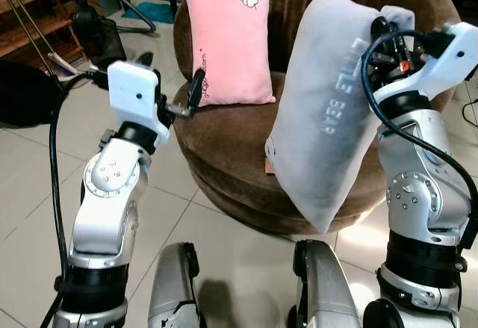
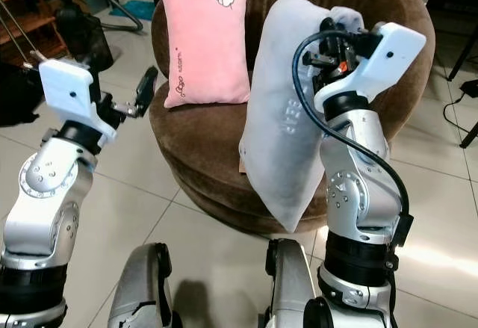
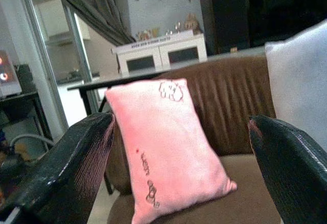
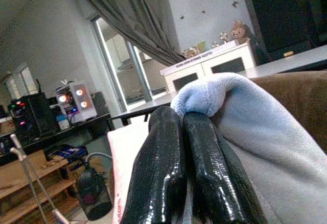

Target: Move the pillow to the sofa from floor

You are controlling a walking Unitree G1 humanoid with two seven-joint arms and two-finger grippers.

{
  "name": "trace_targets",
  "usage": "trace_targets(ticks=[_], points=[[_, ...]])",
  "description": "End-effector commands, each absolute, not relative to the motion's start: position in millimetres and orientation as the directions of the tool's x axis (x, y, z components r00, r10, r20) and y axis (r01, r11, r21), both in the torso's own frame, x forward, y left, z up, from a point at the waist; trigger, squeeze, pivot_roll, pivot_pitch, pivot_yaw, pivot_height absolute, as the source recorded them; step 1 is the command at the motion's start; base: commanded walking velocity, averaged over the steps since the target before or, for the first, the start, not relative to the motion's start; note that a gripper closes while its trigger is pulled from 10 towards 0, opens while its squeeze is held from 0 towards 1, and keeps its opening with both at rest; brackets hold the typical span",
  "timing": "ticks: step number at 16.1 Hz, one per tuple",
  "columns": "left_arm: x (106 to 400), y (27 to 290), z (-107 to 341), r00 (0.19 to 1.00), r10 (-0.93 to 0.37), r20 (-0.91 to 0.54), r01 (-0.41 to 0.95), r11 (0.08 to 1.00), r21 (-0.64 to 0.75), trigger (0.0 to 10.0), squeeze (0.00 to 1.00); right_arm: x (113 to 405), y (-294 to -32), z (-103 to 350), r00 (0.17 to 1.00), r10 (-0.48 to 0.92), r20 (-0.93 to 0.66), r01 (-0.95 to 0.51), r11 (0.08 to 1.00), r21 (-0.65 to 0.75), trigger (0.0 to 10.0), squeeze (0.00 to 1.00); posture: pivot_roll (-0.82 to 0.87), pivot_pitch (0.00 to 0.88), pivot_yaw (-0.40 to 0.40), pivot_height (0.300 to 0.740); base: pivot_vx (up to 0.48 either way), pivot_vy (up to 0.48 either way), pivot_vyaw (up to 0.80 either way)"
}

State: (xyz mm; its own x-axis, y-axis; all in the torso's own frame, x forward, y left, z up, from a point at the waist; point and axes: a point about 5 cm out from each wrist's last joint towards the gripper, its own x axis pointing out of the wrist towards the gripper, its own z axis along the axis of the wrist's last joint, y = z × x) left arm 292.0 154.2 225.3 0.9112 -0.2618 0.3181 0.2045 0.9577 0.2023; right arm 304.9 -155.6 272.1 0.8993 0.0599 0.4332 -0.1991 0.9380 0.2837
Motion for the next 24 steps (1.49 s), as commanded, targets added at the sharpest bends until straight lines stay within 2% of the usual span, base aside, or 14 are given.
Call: trace_targets(ticks=[1,4,8,11,14,17,19,24], points=[[288.0,153.8,222.7,0.912,-0.276,0.304,0.213,0.951,0.225,10.0,0.0,299.5,-151.8,278.6,0.886,0.067,0.458,-0.214,0.937,0.277,10.0,0.0,-0.02,0.0,0.029,0.551,0.0,0.0,0.0],[281.2,141.2,220.6,0.903,-0.325,0.279,0.262,0.934,0.243,10.0,0.0,297.7,-150.6,289.9,0.874,0.019,0.485,-0.222,0.904,0.365,10.0,0.0,-0.02,0.0,0.02,0.581,0.0,0.0,0.0],[286.0,134.3,215.6,0.911,-0.329,0.249,0.276,0.934,0.227,10.0,0.0,302.7,-147.8,308.1,0.848,0.023,0.529,-0.242,0.906,0.347,10.0,0.0,-0.01,0.0,0.032,0.626,0.0,0.0,0.0],[283.8,135.7,213.3,0.916,-0.325,0.236,0.264,0.93,0.254,10.0,0.0,301.6,-150.2,308.2,0.853,0.01,0.522,-0.226,0.909,0.351,10.0,0.0,-0.01,0.0,0.028,0.651,0.0,0.0,0.0],[284.8,135.0,213.5,0.92,-0.314,0.235,0.265,0.939,0.217,10.0,0.0,302.5,-149.8,307.9,0.855,0.013,0.518,-0.226,0.908,0.352,10.0,0.0,-0.02,0.0,0.022,0.681,0.0,0.0,0.0],[287.9,129.5,214.5,0.896,-0.369,0.246,0.314,0.92,0.236,10.0,0.0,305.2,-150.5,312.1,0.851,0.023,0.525,-0.24,0.906,0.349,10.0,0.0,-0.04,0.0,0.011,0.716,0.0,0.0,0.0],[291.0,132.4,213.5,0.912,-0.337,0.234,0.29,0.933,0.215,10.0,0.0,305.0,-150.5,307.4,0.861,0.017,0.508,-0.225,0.908,0.352,10.0,0.0,-0.05,0.0,0.014,0.736,0.0,0.0,0.0],[291.2,132.9,206.7,0.91,-0.357,0.213,0.304,0.921,0.245,10.0,0.0,302.6,-157.5,282.0,0.9,-0.008,0.437,-0.162,0.922,0.351,10.0,0.0,-0.06,0.0,0.03,0.74,0.0,0.0,0.0]])
